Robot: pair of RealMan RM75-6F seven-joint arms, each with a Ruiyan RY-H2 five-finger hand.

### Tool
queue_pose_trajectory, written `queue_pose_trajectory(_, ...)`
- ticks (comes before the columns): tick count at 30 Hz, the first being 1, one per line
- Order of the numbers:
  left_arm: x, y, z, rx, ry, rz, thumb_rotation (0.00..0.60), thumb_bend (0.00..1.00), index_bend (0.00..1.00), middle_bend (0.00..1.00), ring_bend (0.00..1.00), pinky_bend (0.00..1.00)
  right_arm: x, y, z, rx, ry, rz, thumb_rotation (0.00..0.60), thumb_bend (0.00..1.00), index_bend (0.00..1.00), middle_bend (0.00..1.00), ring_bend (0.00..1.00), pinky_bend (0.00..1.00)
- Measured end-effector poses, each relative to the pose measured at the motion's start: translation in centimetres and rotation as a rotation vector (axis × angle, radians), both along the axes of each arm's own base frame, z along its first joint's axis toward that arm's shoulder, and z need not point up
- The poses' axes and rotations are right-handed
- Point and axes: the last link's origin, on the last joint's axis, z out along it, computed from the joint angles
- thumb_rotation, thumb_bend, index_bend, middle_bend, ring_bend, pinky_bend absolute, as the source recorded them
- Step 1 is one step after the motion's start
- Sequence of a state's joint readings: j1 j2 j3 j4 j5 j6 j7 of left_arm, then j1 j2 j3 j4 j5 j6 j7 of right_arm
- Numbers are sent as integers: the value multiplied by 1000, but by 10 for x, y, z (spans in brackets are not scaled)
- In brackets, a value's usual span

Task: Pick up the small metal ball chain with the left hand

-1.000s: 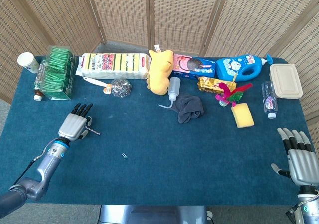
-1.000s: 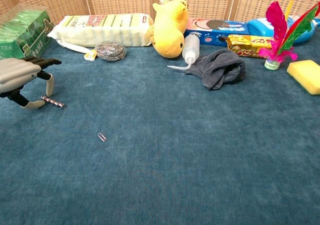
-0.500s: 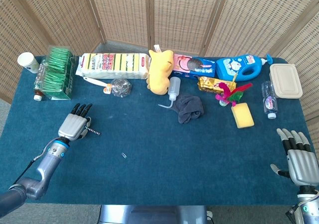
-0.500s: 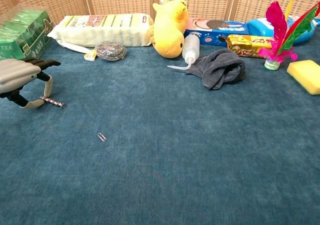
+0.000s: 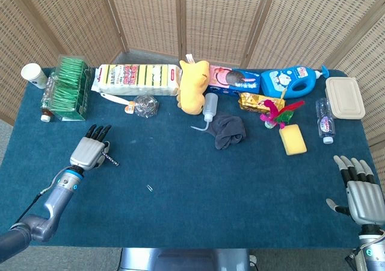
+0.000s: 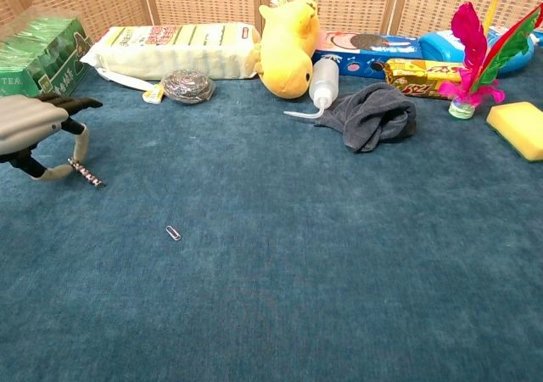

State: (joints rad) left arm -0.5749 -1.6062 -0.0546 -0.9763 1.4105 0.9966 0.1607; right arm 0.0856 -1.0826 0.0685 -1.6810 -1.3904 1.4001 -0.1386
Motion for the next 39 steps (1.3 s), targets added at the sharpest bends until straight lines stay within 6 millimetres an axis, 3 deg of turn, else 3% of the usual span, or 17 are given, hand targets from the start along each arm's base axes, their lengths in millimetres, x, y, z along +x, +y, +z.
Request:
queue_pose_trajectory(14,21,-5,26,42,36,-120,600,702,502,9,0,0,1,0,1,-1,-7,1,600,3,0,0,0,0)
queue_pose_trajectory(26,51,-17,45,64,81,-247,600,702,502,9,0,0,1,1,4,-6,-16,4,600,3,0,0,0,0)
queue_pose_trajectory(39,120,-55,62,65,198,-501,600,704,502,9,0,0,2,1,8,-16,-31,13,600,3,0,0,0,0)
